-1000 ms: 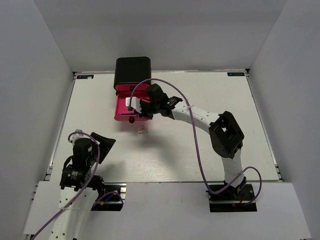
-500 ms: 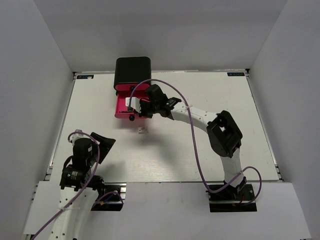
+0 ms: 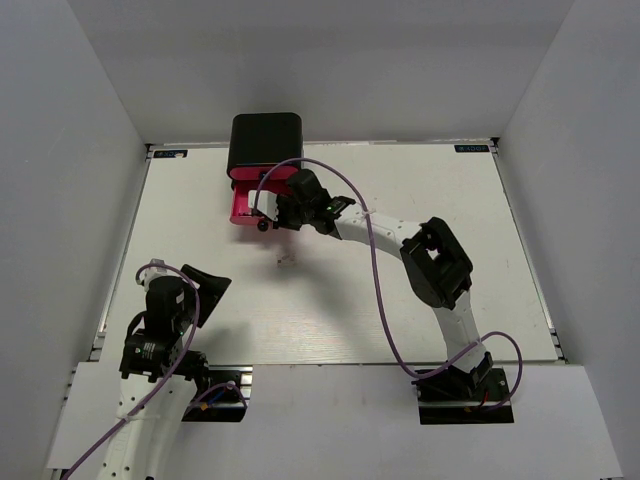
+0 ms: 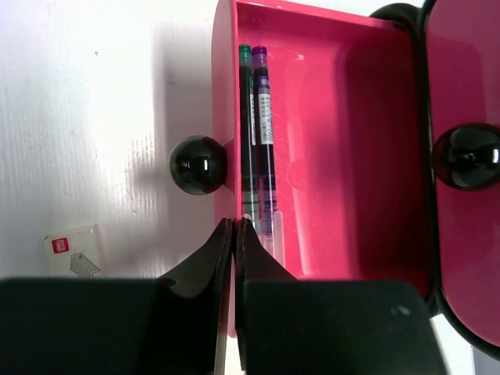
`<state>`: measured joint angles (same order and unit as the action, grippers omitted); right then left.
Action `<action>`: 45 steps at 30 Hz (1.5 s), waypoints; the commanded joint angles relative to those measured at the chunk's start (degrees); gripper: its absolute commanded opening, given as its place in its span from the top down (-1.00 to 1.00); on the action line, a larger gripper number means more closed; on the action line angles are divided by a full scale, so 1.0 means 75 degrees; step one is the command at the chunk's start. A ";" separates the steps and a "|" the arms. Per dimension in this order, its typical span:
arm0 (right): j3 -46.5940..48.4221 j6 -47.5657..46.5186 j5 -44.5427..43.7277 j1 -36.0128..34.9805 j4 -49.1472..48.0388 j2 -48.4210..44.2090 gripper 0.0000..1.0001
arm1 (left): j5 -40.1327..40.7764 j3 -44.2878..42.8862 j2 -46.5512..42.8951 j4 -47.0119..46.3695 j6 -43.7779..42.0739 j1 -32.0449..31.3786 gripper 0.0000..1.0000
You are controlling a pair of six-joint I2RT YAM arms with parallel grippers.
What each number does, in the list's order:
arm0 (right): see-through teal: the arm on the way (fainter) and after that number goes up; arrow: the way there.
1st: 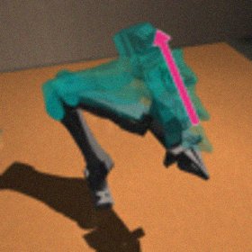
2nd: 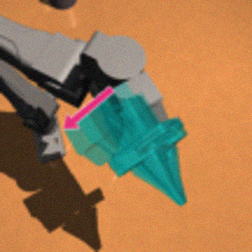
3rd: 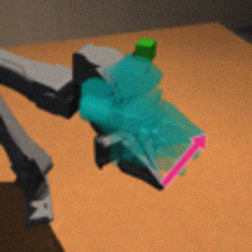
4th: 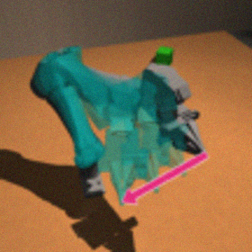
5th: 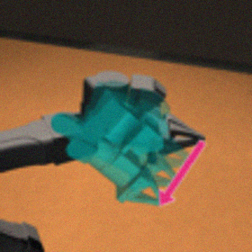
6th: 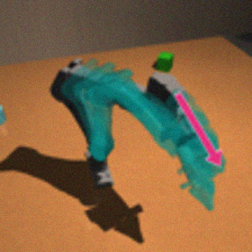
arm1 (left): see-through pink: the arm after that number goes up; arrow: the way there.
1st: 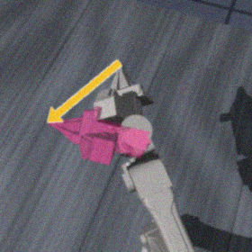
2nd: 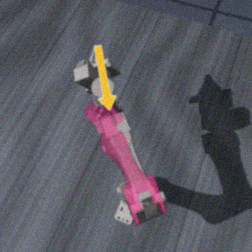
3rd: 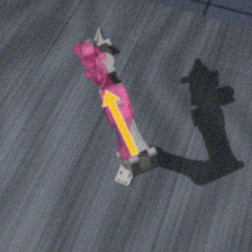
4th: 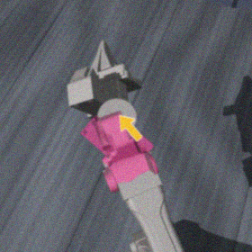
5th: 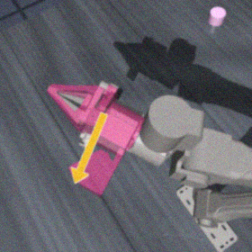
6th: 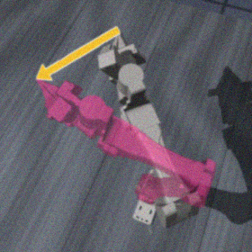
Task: Sort the stationery into containers
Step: Close the drawer in the storage box.
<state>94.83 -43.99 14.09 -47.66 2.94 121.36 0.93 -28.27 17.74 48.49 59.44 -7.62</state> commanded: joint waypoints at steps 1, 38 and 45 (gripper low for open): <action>0.0481 -0.0065 -0.0589 0.0062 -0.1294 -0.0057 1.00 | 0.0087 -0.0273 0.0002 0.0050 0.0008 0.0031 -0.59; -0.1217 0.1036 0.1157 0.0437 -0.2350 -0.2141 0.99 | -0.0615 0.0429 0.0903 -0.2275 -0.0062 0.0031 0.02; -0.2329 0.1552 0.0712 0.0834 -0.1974 -0.3044 1.00 | -0.1143 0.0643 0.3912 -0.5650 -0.0062 0.0031 0.84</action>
<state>80.16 -35.22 20.14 -43.31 -12.93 101.75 -4.86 -22.41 39.13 22.55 59.33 -7.62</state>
